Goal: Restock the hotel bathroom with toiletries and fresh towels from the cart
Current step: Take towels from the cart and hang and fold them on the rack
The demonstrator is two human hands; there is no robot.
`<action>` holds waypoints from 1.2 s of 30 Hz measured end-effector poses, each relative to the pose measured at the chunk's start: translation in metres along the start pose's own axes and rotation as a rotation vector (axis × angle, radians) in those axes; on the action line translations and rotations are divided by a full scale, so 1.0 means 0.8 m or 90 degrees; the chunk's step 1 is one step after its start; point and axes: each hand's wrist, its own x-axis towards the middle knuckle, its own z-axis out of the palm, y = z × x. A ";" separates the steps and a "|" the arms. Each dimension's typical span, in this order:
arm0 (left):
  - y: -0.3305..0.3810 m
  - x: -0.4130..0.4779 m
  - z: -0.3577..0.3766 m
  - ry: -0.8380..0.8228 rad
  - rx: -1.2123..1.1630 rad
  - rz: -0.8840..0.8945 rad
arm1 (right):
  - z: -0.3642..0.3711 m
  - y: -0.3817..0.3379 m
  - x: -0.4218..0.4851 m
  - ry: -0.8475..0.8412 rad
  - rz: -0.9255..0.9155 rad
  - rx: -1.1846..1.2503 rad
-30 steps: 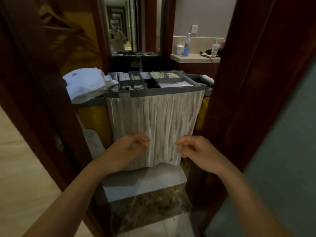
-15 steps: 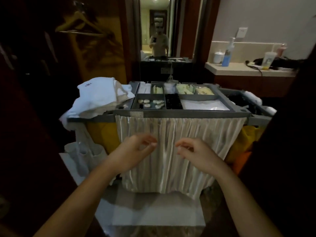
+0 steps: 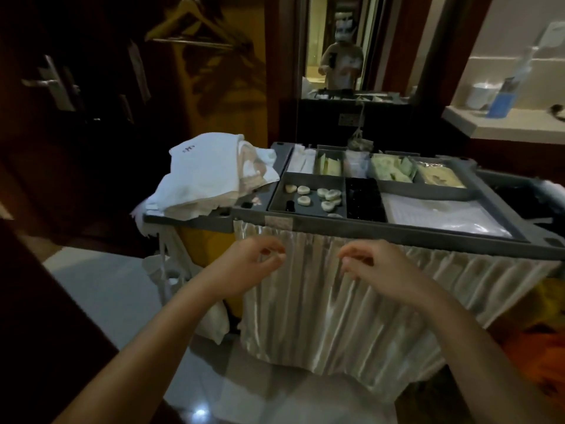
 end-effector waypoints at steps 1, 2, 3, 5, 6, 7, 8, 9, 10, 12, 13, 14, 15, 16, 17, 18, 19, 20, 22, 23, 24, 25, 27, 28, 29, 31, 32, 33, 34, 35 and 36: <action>-0.008 0.017 -0.004 0.002 -0.002 0.004 | -0.003 0.004 0.018 0.004 0.005 -0.003; -0.016 0.035 -0.010 0.003 -0.005 0.006 | -0.005 0.007 0.038 0.004 0.010 -0.003; -0.023 0.055 -0.016 0.001 -0.008 0.007 | -0.007 0.010 0.059 0.003 0.015 -0.002; -0.040 0.092 -0.030 -0.006 -0.025 0.006 | -0.010 0.011 0.101 0.001 0.028 -0.002; -0.049 0.108 -0.038 -0.011 -0.033 -0.001 | -0.010 0.008 0.121 -0.003 0.035 -0.002; -0.059 0.123 -0.045 -0.012 -0.035 -0.011 | -0.009 0.005 0.140 -0.007 0.041 0.002; -0.071 0.136 -0.053 -0.007 -0.031 -0.021 | -0.006 0.001 0.159 -0.009 0.041 0.007; -0.084 0.149 -0.061 0.001 -0.026 -0.032 | -0.003 -0.004 0.178 -0.008 0.036 0.008; -0.096 0.161 -0.070 0.009 -0.026 -0.046 | -0.001 -0.008 0.195 -0.008 0.031 0.004; -0.123 0.178 -0.082 0.032 -0.047 -0.071 | 0.005 -0.015 0.227 -0.018 0.025 -0.004; -0.135 0.185 -0.088 0.041 -0.059 -0.084 | 0.009 -0.016 0.241 -0.027 0.021 -0.005; -0.147 0.190 -0.092 0.048 -0.062 -0.099 | 0.012 -0.016 0.254 -0.037 0.020 -0.010; -0.159 0.195 -0.096 0.052 -0.056 -0.114 | 0.016 -0.015 0.268 -0.047 0.018 -0.021; -0.172 0.199 -0.101 0.054 -0.051 -0.133 | 0.019 -0.016 0.283 -0.055 0.015 -0.034; -0.184 0.203 -0.107 0.058 -0.051 -0.156 | 0.022 -0.016 0.301 -0.061 0.010 -0.045; -0.196 0.208 -0.113 0.064 -0.057 -0.179 | 0.024 -0.015 0.320 -0.067 0.001 -0.055; -0.208 0.212 -0.119 0.069 -0.064 -0.196 | 0.026 -0.016 0.340 -0.072 -0.013 -0.066; -0.217 0.217 -0.125 0.073 -0.069 -0.209 | 0.028 -0.017 0.360 -0.077 -0.029 -0.077; -0.231 0.229 -0.138 0.091 -0.072 -0.227 | 0.032 -0.021 0.398 -0.087 -0.062 -0.078; -0.235 0.237 -0.144 0.104 -0.067 -0.236 | 0.034 -0.024 0.417 -0.092 -0.079 -0.069; -0.238 0.245 -0.149 0.117 -0.056 -0.248 | 0.035 -0.026 0.434 -0.097 -0.096 -0.056; -0.241 0.255 -0.153 0.130 -0.043 -0.260 | 0.037 -0.028 0.452 -0.101 -0.114 -0.040; -0.248 0.277 -0.159 0.153 -0.029 -0.279 | 0.038 -0.032 0.488 -0.108 -0.146 -0.014; -0.251 0.289 -0.162 0.166 -0.032 -0.290 | 0.038 -0.031 0.506 -0.113 -0.156 -0.004; -0.255 0.303 -0.163 0.181 -0.039 -0.300 | 0.038 -0.029 0.525 -0.117 -0.161 0.006; -0.261 0.332 -0.164 0.218 -0.052 -0.316 | 0.039 -0.023 0.559 -0.127 -0.161 0.027; -0.264 0.348 -0.163 0.242 -0.046 -0.320 | 0.039 -0.020 0.575 -0.134 -0.162 0.040; -0.268 0.363 -0.160 0.270 -0.029 -0.320 | 0.040 -0.018 0.589 -0.143 -0.160 0.052; -0.273 0.377 -0.157 0.297 -0.012 -0.321 | 0.042 -0.016 0.604 -0.153 -0.156 0.060; -0.278 0.389 -0.152 0.316 0.002 -0.326 | 0.044 -0.016 0.619 -0.162 -0.149 0.065; -0.286 0.399 -0.147 0.320 0.014 -0.333 | 0.047 -0.017 0.634 -0.168 -0.140 0.074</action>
